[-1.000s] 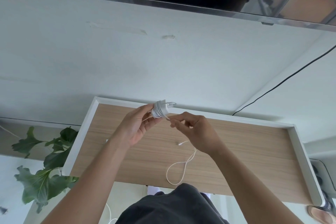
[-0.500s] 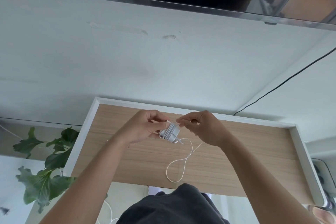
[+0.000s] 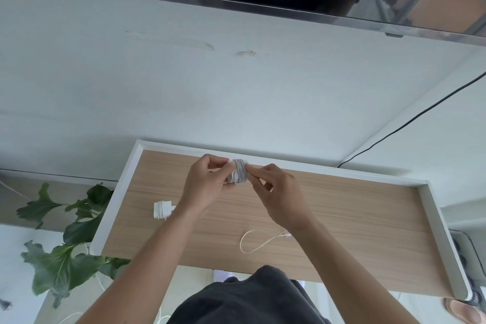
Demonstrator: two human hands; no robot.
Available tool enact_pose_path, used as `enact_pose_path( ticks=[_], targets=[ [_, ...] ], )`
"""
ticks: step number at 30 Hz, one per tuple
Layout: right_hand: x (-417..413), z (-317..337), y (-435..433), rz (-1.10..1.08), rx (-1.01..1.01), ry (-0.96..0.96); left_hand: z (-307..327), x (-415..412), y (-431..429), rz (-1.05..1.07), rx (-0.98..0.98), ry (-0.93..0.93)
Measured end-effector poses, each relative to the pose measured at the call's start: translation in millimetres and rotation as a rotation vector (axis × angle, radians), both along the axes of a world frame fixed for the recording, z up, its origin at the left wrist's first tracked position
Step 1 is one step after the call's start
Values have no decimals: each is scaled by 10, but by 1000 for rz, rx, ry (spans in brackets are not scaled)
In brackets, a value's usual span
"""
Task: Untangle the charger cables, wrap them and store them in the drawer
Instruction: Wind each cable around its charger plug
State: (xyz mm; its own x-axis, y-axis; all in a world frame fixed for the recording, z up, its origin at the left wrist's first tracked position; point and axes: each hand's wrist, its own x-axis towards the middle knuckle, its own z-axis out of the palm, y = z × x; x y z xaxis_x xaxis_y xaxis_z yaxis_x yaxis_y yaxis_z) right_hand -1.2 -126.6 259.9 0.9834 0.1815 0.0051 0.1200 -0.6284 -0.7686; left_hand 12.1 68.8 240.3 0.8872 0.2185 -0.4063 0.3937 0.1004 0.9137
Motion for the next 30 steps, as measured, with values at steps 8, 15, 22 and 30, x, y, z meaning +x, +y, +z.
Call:
enact_pose_path(
  ticks=[8,15,22,30],
  targets=[
    [-19,22,4,15,256,312,9,-61,-57,79,-234,39],
    [47,161,-72,112,546,595,48,-41,-95,108,-265,14],
    [49,75,-152,32,614,476,152,-20,-36,87,-405,14],
    [62,-75,-203,4,497,479,215,51,104,-65,-540,79]
  ],
)
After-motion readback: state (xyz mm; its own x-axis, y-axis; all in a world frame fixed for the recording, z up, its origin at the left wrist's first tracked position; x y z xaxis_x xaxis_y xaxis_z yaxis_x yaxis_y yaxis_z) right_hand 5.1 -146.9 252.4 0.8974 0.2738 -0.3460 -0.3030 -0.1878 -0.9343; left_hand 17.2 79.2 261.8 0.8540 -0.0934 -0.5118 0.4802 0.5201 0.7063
